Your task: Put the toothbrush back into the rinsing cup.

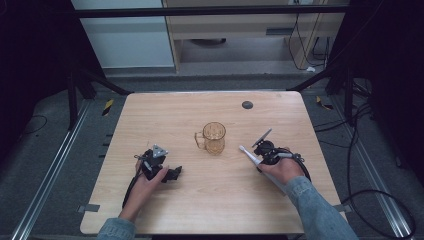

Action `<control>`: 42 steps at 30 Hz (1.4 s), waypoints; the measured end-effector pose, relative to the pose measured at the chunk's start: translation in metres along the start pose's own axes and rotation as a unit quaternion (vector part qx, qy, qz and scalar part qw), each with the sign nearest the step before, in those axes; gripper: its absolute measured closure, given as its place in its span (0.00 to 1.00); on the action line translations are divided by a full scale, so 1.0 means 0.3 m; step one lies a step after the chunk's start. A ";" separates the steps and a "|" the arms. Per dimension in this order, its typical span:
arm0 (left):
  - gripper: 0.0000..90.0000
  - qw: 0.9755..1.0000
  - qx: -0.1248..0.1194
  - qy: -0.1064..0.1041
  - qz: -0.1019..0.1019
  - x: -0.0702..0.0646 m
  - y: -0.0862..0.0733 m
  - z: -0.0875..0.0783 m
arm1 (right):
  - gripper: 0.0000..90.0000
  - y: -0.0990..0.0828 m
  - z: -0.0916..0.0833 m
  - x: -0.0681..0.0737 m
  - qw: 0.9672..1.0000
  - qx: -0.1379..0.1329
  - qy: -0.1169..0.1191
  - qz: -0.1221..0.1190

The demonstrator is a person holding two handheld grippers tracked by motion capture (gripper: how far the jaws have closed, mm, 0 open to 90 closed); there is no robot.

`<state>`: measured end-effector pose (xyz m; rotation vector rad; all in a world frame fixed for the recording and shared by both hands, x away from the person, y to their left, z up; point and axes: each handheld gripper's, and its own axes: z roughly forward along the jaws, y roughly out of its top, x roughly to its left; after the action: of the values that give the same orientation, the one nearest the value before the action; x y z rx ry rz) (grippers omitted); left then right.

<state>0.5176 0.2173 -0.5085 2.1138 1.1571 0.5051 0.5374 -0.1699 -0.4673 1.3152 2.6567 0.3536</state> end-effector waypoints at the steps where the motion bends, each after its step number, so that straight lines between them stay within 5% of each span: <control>1: 0.00 1.000 0.000 0.000 0.000 0.000 0.000 0.000 | 0.74 0.000 0.000 -0.002 1.000 -0.001 -0.001 -0.005; 15: 0.00 1.000 0.000 0.000 0.000 0.000 0.000 0.000 | 0.74 0.009 -0.021 -0.004 1.000 -0.001 0.014 0.005; 31: 0.00 1.000 0.000 0.000 0.000 0.000 0.000 0.000 | 0.75 0.019 -0.088 -0.038 1.000 -0.014 0.005 0.010; 42: 0.00 1.000 -0.001 0.000 -0.001 0.000 0.000 0.000 | 0.75 0.038 -0.180 -0.082 0.997 -0.072 -0.005 0.026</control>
<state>0.5177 0.2172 -0.5086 2.1118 1.1573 0.5045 0.5477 -0.1905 -0.4115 1.3393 2.5377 0.5331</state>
